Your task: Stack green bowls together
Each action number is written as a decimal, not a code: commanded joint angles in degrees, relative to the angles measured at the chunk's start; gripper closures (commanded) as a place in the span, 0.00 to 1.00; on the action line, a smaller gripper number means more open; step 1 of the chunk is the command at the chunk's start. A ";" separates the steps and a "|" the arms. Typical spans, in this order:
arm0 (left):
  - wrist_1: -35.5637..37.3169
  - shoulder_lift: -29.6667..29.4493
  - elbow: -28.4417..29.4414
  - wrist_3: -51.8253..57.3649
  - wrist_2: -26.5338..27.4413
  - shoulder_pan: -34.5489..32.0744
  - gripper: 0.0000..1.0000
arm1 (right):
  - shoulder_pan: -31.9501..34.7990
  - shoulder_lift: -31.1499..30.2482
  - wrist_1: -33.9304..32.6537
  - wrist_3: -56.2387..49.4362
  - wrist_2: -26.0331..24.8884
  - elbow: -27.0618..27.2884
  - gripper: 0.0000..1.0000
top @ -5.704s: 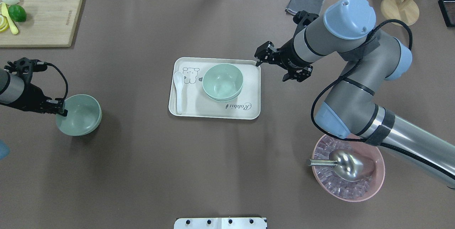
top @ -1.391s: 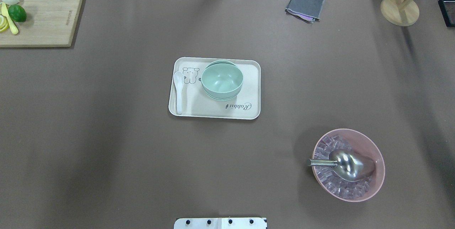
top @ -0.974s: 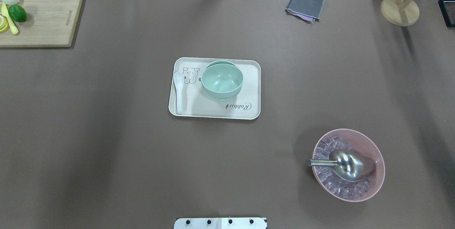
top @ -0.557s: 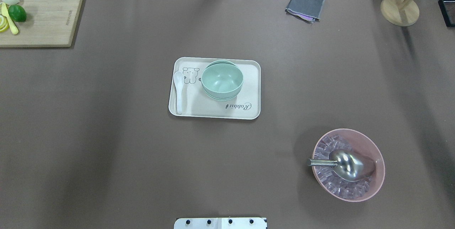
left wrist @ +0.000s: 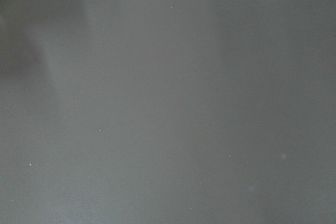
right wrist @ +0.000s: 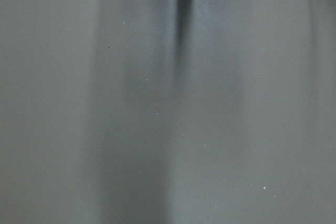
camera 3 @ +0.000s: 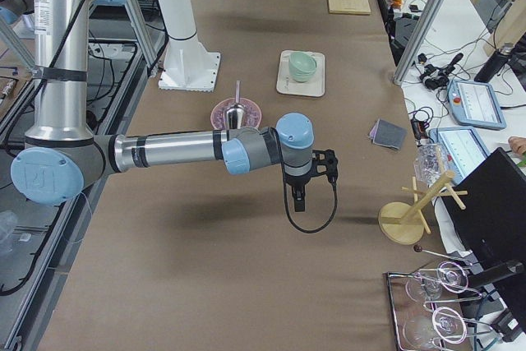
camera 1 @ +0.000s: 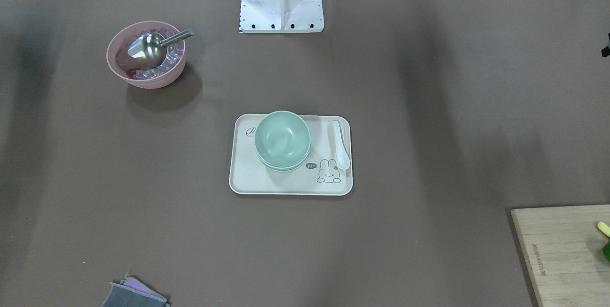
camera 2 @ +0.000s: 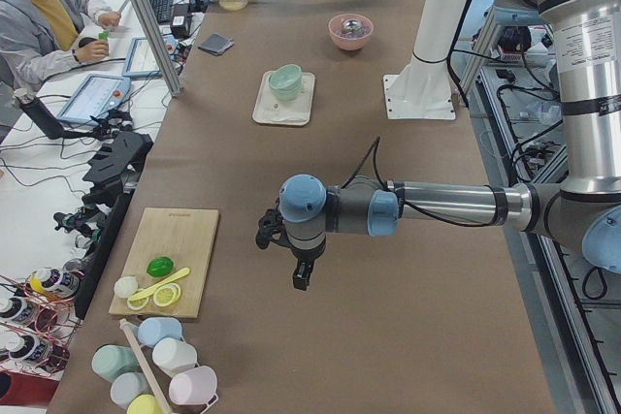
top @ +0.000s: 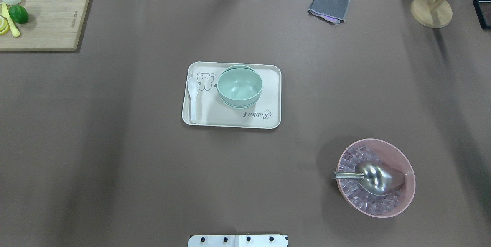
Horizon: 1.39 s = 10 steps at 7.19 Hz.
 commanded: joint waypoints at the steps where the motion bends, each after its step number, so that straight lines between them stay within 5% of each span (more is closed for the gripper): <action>1: 0.03 -0.79 -0.44 -0.03 -0.07 0.08 0.02 | 0.03 -0.31 -0.19 0.03 0.20 0.53 0.00; 10: 0.03 -0.36 -0.62 -0.38 0.55 0.17 0.02 | -0.06 1.18 -0.10 -0.23 1.26 0.09 0.00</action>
